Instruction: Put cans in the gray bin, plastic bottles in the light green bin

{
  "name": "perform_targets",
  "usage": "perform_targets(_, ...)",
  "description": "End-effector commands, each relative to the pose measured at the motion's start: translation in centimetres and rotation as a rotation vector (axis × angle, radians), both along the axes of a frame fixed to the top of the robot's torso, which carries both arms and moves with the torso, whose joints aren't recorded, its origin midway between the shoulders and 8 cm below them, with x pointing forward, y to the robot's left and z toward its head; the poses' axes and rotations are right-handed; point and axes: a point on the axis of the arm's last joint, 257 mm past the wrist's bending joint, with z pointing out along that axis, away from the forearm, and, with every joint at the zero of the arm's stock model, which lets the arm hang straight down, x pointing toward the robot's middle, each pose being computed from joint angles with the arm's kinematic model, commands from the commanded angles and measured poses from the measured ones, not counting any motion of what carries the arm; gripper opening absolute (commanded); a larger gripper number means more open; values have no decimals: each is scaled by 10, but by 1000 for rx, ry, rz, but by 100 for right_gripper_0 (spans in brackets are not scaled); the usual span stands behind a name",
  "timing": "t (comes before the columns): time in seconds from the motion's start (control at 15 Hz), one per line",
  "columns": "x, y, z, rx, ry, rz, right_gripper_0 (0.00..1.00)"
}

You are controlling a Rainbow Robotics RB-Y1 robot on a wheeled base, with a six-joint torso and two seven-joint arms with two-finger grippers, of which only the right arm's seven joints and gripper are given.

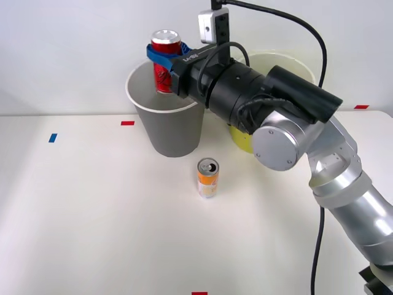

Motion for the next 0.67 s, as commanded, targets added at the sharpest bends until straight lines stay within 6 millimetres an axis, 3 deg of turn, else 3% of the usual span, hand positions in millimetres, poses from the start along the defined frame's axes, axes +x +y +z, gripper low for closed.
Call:
perform_targets(0.07,33,4,11,40,-10,-44,0)
perform_targets(0.27,53,9,10,25,-6,-69,0)
perform_targets(0.67,71,16,0,-15,4,-94,0)
